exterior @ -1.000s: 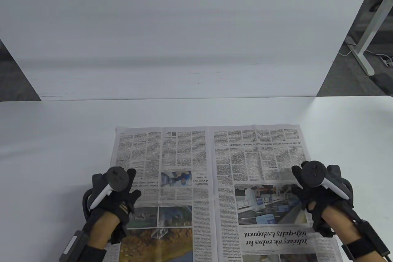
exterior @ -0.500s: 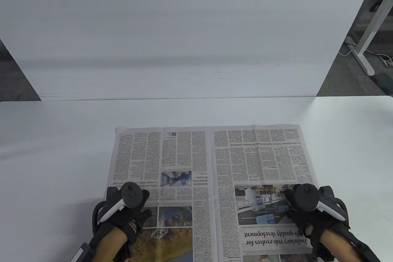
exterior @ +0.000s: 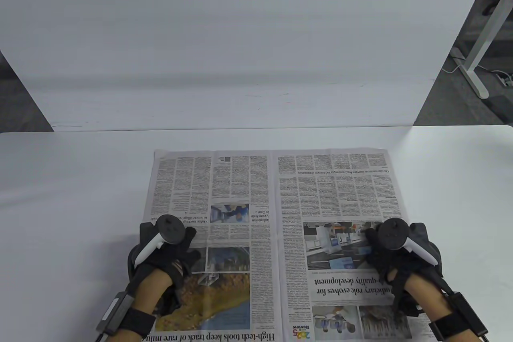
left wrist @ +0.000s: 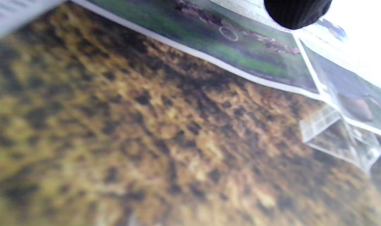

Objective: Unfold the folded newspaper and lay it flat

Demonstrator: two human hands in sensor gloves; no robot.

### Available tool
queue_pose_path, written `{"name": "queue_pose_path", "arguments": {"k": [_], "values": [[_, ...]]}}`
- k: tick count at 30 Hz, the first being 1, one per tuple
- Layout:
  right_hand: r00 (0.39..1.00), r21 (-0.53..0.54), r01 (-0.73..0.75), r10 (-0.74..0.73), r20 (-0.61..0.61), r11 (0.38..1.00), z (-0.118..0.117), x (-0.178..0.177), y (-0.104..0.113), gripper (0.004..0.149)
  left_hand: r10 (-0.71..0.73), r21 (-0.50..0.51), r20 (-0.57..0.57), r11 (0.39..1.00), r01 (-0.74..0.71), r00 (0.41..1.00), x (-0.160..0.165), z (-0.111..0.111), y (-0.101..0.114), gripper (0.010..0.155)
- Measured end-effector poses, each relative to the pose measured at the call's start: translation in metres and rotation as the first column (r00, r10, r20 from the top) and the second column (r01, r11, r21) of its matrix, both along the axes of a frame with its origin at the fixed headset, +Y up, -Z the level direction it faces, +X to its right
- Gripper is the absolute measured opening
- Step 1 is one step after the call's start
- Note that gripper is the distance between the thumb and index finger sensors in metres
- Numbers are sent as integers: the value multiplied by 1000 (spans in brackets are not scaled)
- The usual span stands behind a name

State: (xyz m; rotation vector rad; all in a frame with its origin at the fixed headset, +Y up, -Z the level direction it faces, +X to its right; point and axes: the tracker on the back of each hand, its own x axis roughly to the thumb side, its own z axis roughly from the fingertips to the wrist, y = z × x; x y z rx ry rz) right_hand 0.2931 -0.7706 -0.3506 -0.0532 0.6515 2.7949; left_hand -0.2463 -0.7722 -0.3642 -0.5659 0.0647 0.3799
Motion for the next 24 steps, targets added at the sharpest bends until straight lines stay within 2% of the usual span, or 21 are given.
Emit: {"name": "queue_pose_path", "arguments": {"k": [6, 10, 15, 19, 24], "values": [[997, -23, 29, -27, 76, 999, -21, -1, 0, 69, -39, 33, -38, 999, 41, 999, 4, -24, -3, 71], [996, -18, 37, -35, 83, 999, -25, 0, -1, 69, -45, 50, -48, 998, 48, 998, 5, -24, -3, 70], [996, 13, 32, -33, 77, 999, -21, -3, 2, 70, -54, 126, -52, 990, 60, 997, 9, -18, 1, 70], [997, 45, 47, -50, 58, 998, -12, -25, 17, 72, -89, 218, 31, 973, 80, 996, 35, -9, 21, 71], [996, 62, 86, -87, 13, 994, -8, -70, 28, 72, -68, 232, 103, 972, 42, 992, 80, -1, 38, 71]]}}
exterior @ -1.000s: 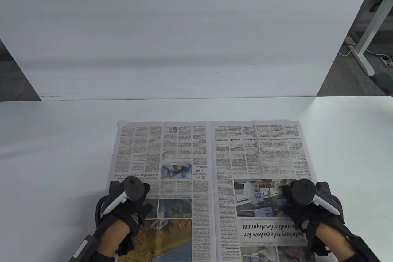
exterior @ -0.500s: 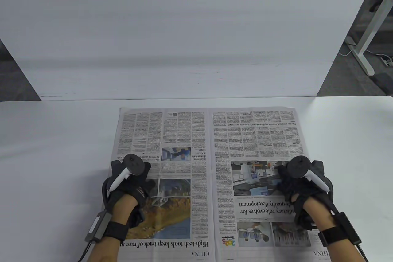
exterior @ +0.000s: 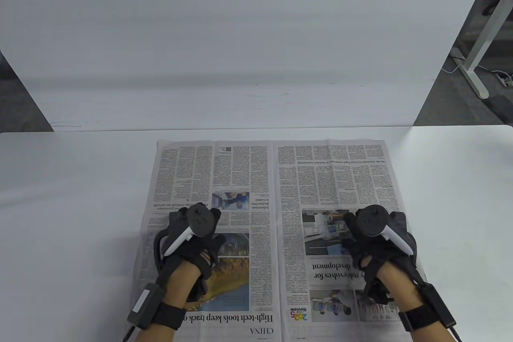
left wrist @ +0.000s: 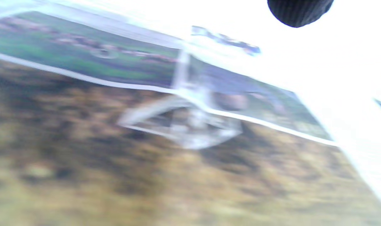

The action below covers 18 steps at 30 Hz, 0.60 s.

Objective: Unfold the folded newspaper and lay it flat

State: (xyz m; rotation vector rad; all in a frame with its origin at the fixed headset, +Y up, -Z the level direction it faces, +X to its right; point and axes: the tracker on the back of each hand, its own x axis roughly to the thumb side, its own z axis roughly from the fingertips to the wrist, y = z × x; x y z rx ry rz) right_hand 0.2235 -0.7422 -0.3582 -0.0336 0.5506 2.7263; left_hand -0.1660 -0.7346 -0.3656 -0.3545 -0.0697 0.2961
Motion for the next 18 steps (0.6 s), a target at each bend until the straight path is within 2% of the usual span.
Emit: {"name": "queue_pose_path", "arguments": {"k": [3, 8, 12, 18], "values": [[999, 7, -1, 1, -34, 1000, 1, -32, -2, 72, 7, -3, 65, 1000, -7, 998, 33, 4, -3, 71], [994, -4, -6, 5, -106, 1000, 10, -77, -15, 72, -57, -23, 173, 998, 62, 983, 77, 16, -23, 72], [988, 14, -40, 41, -148, 999, 14, -103, -25, 72, -53, -43, 174, 997, 62, 983, 90, 13, -31, 72], [987, 1, -58, 57, -153, 998, 11, -112, -36, 71, -45, -72, 169, 996, 58, 985, 90, 8, -37, 71]]}}
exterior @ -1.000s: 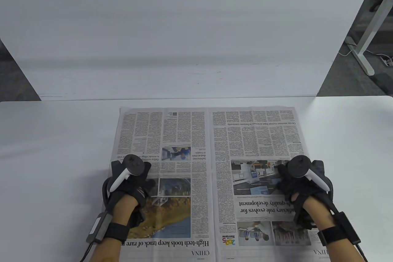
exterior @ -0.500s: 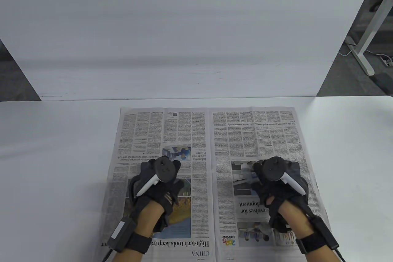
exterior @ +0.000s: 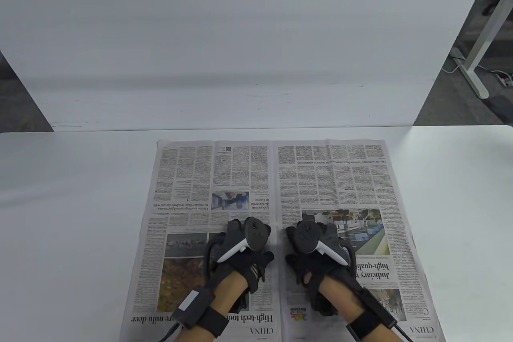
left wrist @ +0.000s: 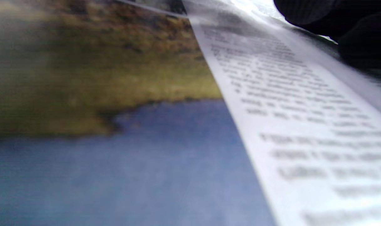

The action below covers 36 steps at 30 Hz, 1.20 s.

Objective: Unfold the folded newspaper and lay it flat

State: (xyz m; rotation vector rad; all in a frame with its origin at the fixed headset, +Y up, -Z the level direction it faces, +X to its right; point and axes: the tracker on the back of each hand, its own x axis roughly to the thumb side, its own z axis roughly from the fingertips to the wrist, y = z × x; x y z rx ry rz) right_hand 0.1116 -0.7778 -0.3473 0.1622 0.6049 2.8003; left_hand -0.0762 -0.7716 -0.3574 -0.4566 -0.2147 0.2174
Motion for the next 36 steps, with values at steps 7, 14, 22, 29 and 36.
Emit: {"name": "queue_pose_path", "arguments": {"k": [7, 14, 22, 29, 36], "values": [[1000, 7, -12, 12, 6, 1000, -2, 6, -2, 71, -36, -22, -22, 999, 36, 999, -7, -3, -6, 71], [999, 2, -14, 14, 43, 1000, -5, 18, -2, 71, -53, -18, -38, 998, 52, 998, -16, -5, -9, 71], [995, -4, -11, 11, 96, 1000, -11, 39, -3, 72, -32, -29, -114, 999, 29, 993, -40, -11, -10, 72], [991, -5, -11, 11, 132, 1000, -12, 56, -3, 72, -16, -36, -180, 999, 10, 983, -69, -14, -11, 72], [986, -8, -9, 10, 167, 1000, -14, 75, -4, 72, -5, -40, -266, 999, -6, 964, -101, -11, -12, 72]]}}
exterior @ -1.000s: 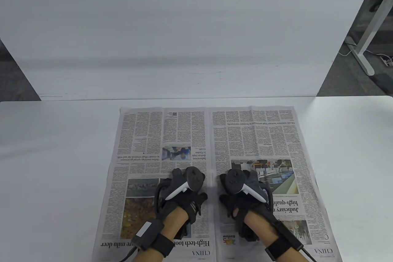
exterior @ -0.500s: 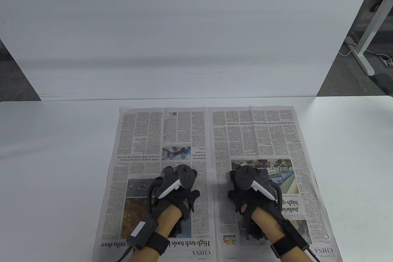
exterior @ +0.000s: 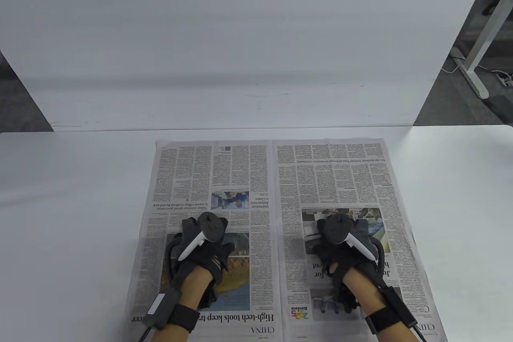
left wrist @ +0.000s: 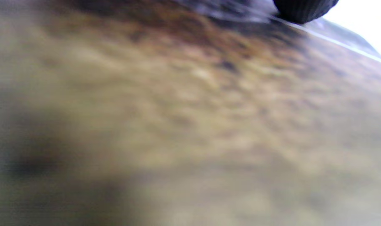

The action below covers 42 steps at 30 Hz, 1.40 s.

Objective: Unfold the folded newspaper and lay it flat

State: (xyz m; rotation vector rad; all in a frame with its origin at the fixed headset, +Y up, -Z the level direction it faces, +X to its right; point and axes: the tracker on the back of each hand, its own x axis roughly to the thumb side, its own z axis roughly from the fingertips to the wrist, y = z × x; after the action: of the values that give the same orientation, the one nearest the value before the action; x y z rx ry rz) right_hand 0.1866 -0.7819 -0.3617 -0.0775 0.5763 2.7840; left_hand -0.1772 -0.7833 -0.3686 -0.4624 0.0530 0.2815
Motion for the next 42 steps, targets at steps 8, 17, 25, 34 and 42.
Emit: {"name": "queue_pose_path", "arguments": {"k": [8, 17, 25, 34, 42], "values": [[998, 0, 1, -1, 61, 1000, -2, 26, 0, 72, 9, -1, -86, 1000, -9, 996, -31, -1, 0, 72], [992, -1, 5, -5, 128, 1000, -3, 56, -1, 72, 19, -1, -155, 1000, -19, 988, -53, 1, -1, 72], [981, 0, 11, -11, 195, 1000, -1, 83, -1, 72, 18, -1, -215, 1000, -19, 976, -71, 2, -2, 72], [962, 2, 18, -18, 273, 1000, 1, 111, -1, 72, 21, -1, -305, 1000, -22, 952, -94, 6, -2, 72], [949, 7, 18, -19, 315, 1000, 3, 124, -1, 73, 18, -1, -340, 1000, -20, 940, -106, 8, -3, 72]]}}
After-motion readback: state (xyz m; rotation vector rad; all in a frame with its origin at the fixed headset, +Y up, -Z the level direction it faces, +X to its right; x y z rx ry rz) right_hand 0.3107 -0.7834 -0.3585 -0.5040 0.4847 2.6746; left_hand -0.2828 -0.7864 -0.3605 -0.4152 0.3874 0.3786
